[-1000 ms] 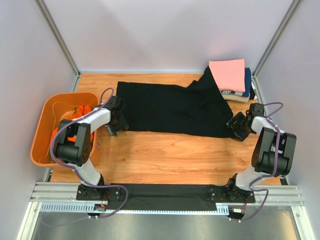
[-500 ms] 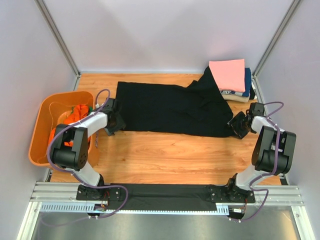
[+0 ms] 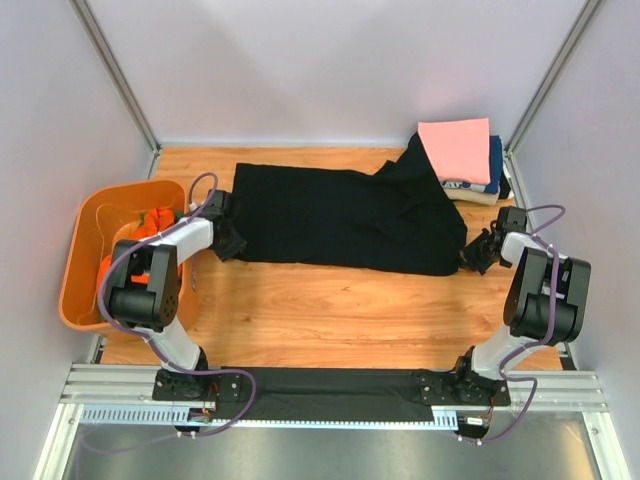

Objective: Fold and stack the t-shirts
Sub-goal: Fold the tshirt

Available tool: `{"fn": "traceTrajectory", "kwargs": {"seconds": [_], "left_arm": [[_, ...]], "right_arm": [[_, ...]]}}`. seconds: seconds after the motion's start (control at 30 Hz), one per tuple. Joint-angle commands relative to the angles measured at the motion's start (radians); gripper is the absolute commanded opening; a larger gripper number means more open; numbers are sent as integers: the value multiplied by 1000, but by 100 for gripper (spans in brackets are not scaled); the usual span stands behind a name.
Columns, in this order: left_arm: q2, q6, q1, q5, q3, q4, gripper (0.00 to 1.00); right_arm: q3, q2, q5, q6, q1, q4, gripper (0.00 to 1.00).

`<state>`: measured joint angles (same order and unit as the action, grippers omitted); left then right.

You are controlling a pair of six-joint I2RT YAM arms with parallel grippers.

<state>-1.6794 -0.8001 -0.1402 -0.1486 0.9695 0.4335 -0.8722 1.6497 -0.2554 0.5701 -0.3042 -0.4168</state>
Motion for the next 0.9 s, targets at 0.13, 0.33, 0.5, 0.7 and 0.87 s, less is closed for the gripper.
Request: {"fn": "traceTrajectory", "kwargs": {"seconds": [0.13,0.33,0.5,0.7,0.87], "left_arm": [[-57,1,79,-29,78,-53,4],[70,-2,79,4,23,-21,0],[245,-1,79,21,-32,62,0],[467,-13,77,80,-130,152,0],[605,-22,76,99,-193,235,0]], "right_arm": [[4,-22,5,-7,-1,-10,0],[-11,-91,-8,23,-3,-54,0],[-4,-247,44,48,-42,-122,0],[7,-402,44,34,-110,-227,0],[58,-525,47,47,-150,-290,0]]}}
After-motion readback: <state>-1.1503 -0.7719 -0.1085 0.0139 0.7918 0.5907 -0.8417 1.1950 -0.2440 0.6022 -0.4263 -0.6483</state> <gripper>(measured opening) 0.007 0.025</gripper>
